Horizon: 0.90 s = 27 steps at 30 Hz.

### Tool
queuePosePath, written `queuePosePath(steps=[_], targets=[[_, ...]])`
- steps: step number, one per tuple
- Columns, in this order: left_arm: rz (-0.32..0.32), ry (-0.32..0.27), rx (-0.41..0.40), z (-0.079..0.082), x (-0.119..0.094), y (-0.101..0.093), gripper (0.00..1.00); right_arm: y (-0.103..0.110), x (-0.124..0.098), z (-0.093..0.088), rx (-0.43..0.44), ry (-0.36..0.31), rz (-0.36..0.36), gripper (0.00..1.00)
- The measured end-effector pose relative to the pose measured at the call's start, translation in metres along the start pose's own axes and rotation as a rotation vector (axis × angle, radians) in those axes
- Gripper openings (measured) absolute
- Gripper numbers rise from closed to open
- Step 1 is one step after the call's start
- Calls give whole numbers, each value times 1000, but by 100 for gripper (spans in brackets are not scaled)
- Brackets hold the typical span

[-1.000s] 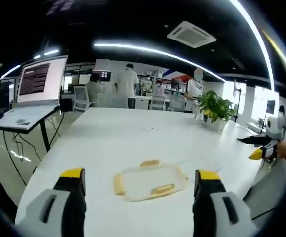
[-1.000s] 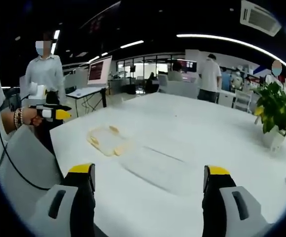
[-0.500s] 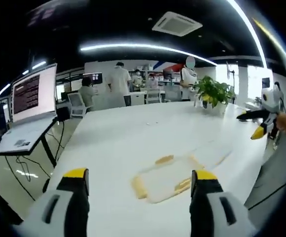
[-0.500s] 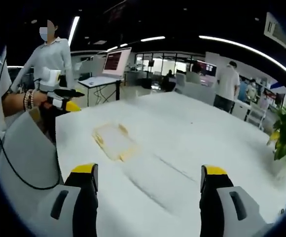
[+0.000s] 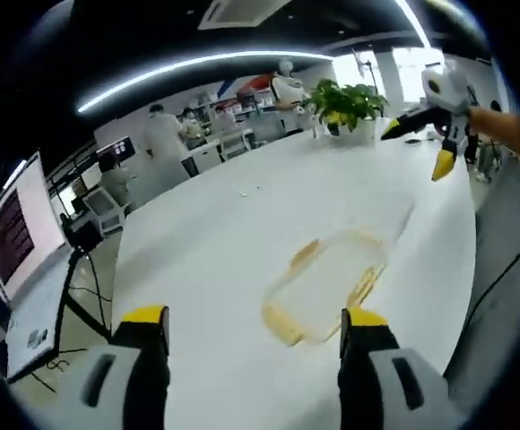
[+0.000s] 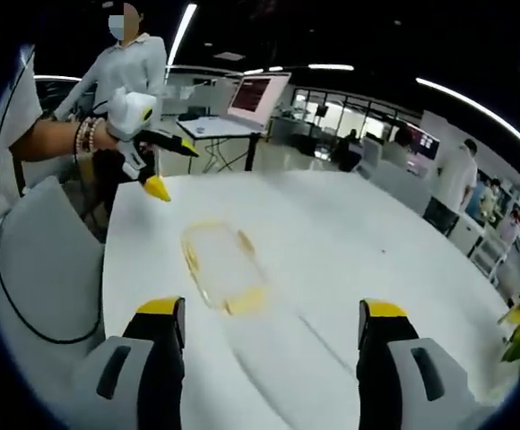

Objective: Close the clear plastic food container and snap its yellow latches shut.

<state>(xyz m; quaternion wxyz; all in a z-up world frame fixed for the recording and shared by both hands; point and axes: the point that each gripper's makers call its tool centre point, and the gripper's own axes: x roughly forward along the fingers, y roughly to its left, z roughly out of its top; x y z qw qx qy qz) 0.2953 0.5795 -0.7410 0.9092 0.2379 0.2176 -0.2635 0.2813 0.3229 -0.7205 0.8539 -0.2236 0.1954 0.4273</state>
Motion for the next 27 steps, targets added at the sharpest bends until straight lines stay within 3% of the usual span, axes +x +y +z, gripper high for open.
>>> queuePosePath(steps=[16, 27], targets=[[-216, 149, 345, -17, 40, -2, 72, 15, 55, 16, -209, 88, 152, 73], [-334, 200, 457, -27, 61, -12, 67, 25, 82, 6, -283, 158, 236, 70]])
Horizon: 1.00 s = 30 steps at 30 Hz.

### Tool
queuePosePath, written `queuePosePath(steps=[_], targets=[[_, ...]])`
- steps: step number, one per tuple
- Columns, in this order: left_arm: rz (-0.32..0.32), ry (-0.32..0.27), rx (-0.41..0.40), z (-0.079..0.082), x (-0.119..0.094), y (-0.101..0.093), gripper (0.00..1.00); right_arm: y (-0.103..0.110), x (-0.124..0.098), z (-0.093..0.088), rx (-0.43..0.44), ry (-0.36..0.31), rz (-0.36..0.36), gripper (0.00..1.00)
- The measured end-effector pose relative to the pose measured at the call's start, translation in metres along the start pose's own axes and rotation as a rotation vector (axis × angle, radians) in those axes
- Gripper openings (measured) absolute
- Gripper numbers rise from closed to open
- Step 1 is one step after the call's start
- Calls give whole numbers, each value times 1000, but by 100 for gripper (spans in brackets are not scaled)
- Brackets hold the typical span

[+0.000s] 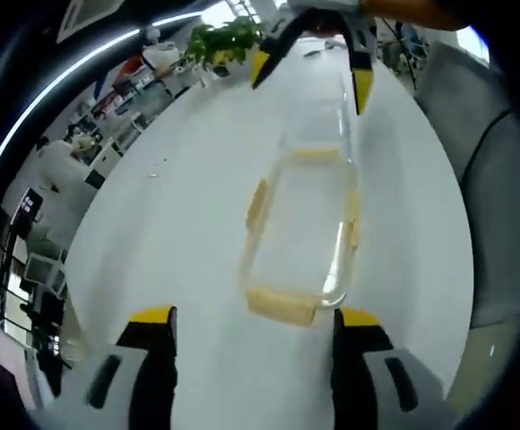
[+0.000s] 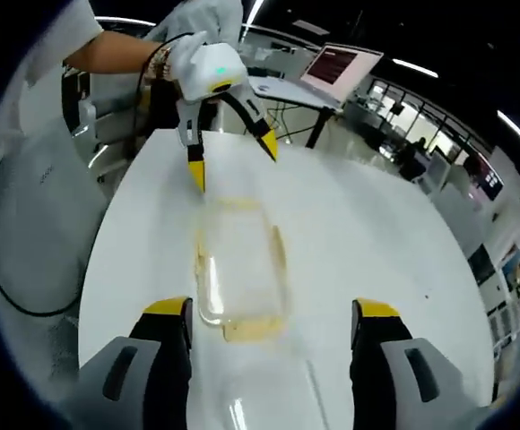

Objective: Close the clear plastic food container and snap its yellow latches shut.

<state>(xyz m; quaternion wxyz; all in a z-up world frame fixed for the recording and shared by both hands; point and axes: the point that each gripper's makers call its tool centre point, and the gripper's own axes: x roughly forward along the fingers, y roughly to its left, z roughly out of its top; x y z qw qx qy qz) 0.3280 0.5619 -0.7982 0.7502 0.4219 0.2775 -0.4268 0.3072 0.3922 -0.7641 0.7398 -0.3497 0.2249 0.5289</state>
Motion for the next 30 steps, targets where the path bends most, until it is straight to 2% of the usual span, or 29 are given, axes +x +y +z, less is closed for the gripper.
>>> queuePosePath(steps=[5, 11, 20, 30], targets=[[-61, 36, 58, -2, 8, -1, 65, 6, 13, -10, -24, 53, 59, 69], [-101, 67, 92, -1, 16, -1, 63, 10, 27, -19, -38, 102, 116, 65], [-192, 103, 108, -4, 27, -12, 62, 13, 41, -34, -45, 175, 197, 63], [-237, 123, 114, -5, 34, -16, 60, 20, 50, -51, -49, 256, 281, 59]])
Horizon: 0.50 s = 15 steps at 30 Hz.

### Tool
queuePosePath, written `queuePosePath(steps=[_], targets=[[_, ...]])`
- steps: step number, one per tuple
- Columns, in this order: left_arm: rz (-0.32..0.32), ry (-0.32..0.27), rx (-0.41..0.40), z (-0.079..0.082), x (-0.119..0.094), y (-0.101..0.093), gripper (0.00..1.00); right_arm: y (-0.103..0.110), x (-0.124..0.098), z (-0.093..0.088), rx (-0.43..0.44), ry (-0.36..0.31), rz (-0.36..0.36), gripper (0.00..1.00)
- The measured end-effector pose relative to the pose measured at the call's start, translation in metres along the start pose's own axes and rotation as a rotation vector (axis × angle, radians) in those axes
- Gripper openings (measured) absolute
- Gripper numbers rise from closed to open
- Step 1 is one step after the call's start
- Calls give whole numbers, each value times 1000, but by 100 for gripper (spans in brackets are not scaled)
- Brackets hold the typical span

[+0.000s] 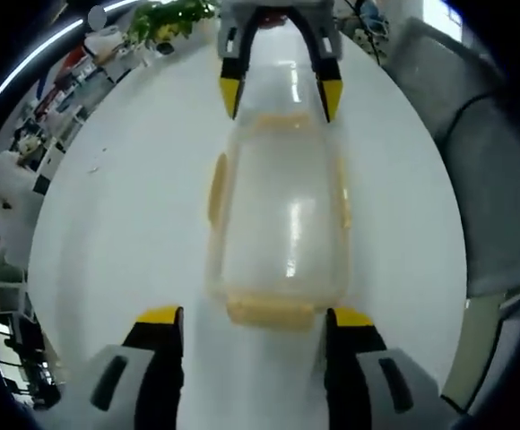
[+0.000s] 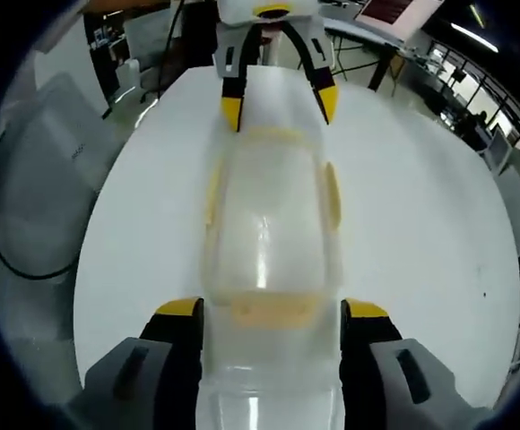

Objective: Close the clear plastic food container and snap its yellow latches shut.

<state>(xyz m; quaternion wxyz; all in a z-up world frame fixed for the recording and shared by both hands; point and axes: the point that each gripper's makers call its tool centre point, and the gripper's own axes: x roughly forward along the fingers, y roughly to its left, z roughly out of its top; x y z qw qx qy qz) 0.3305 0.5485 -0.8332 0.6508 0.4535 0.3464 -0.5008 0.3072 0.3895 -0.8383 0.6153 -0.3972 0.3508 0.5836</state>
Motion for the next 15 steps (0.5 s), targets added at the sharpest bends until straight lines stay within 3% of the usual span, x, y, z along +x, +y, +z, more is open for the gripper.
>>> queuePosePath(steps=[15], targets=[[-97, 4, -49, -2, 7, -7, 54, -5, 6, -2, 14, 34, 40, 53]])
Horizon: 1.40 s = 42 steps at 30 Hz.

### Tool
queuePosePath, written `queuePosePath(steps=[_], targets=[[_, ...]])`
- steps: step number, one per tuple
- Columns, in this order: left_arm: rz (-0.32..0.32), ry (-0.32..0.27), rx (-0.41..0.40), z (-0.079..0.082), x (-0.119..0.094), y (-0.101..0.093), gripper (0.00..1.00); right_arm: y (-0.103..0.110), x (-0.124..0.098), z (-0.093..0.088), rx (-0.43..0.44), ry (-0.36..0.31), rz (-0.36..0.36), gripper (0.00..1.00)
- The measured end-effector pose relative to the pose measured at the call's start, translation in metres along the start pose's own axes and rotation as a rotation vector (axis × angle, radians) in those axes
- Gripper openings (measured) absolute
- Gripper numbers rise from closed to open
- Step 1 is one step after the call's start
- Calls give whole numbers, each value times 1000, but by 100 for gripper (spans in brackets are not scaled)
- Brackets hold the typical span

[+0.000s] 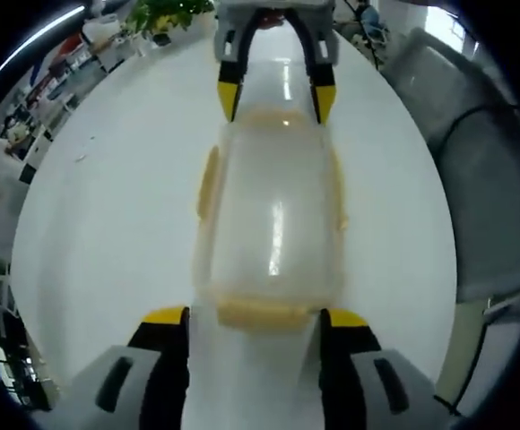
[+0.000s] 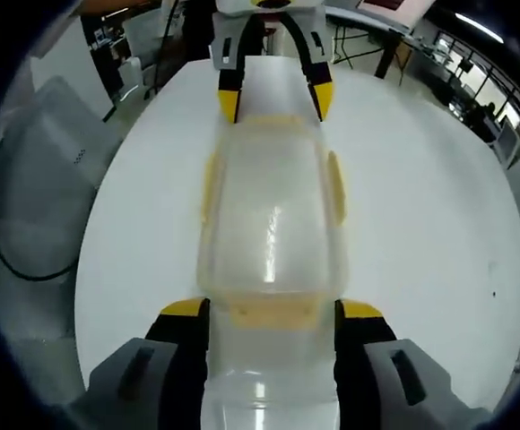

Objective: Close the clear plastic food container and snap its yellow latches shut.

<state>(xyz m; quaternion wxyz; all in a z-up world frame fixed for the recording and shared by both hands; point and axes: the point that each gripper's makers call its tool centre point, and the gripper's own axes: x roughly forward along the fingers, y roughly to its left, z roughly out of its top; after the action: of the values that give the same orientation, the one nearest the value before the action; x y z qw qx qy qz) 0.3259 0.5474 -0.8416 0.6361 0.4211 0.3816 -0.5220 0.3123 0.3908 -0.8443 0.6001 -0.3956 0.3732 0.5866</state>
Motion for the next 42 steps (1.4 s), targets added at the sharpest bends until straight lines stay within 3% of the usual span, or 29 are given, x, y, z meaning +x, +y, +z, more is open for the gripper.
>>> queuePosePath(steps=[5, 14, 19, 26, 29, 42], targets=[[-31, -1, -10, -1, 1, -3, 50, -2, 0, 0, -1, 6, -2, 47], [-100, 12, -39, -2, 3, -10, 42, -1, 0, 0, 4, 23, 8, 47], [-103, 20, -22, -3, 3, -7, 35, -1, 1, 0, -7, 43, 22, 47], [-108, 27, -11, -3, 3, -8, 35, 0, 0, -1, -9, 63, 32, 45], [-110, 29, -2, -2, 3, -8, 35, -1, -1, -3, -23, 82, 30, 38], [-114, 43, 4, -2, 4, -8, 35, -2, 5, -5, -17, 129, 23, 38]])
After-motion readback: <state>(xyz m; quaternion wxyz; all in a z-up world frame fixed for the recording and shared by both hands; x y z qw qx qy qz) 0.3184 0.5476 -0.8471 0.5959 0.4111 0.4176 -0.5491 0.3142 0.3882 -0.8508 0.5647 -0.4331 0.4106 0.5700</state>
